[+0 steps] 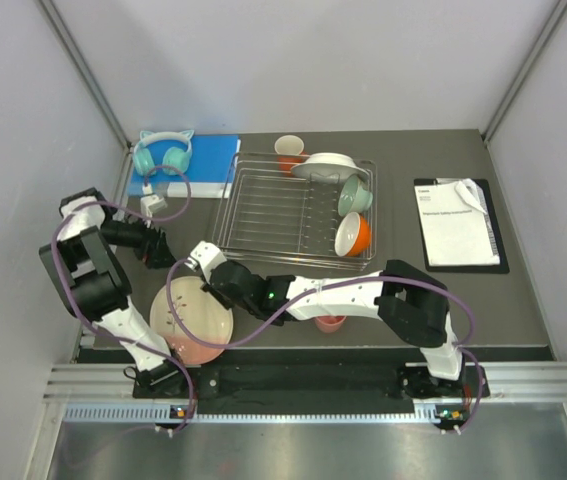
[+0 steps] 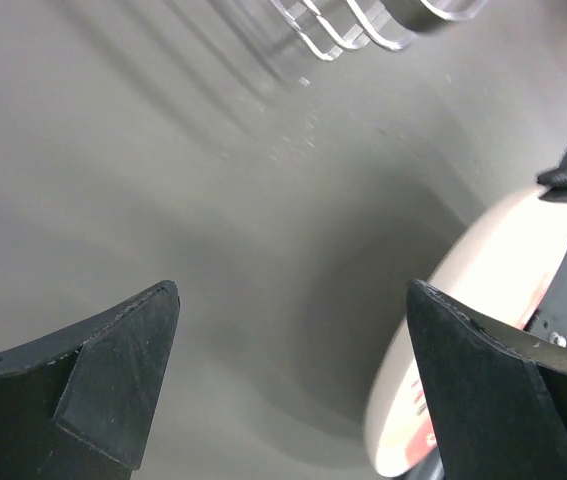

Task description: Load the mixed dishes into the dish rack

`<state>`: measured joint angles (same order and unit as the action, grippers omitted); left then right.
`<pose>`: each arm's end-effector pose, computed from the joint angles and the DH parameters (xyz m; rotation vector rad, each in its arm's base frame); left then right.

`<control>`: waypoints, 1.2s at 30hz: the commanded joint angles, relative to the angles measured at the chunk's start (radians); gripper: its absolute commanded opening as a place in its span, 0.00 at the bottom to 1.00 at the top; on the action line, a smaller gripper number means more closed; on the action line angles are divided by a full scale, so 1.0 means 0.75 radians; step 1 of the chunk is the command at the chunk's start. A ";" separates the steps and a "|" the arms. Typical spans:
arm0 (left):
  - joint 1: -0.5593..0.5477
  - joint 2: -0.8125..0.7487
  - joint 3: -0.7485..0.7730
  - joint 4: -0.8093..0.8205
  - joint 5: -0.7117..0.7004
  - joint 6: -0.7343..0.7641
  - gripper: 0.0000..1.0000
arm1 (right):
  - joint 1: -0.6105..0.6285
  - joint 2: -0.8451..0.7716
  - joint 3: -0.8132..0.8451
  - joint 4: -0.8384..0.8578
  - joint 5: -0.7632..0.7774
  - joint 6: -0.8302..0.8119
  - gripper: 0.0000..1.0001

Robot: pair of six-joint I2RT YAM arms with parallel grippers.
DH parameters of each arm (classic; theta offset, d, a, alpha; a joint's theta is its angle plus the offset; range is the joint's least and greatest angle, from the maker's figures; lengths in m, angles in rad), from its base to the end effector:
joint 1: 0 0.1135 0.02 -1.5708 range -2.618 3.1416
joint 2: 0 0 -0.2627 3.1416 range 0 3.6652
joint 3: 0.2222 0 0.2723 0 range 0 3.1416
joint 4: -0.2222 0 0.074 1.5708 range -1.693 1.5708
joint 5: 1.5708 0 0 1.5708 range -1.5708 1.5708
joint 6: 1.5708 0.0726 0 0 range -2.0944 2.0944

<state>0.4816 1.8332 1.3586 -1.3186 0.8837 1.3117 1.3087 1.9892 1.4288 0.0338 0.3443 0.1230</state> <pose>0.3143 0.1010 0.1821 0.8595 2.2677 -0.9264 0.1550 0.4830 0.1917 -0.9964 1.8540 0.5160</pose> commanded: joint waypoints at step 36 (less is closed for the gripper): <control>-0.096 0.014 -0.096 -0.250 -0.127 0.047 0.96 | -0.127 0.099 0.181 -0.087 -0.021 -0.011 0.12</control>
<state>0.3996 1.8320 1.2312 -1.3285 0.7910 1.3121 1.2213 2.0888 1.5402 0.0292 0.3199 0.0628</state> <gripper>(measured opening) 0.963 0.010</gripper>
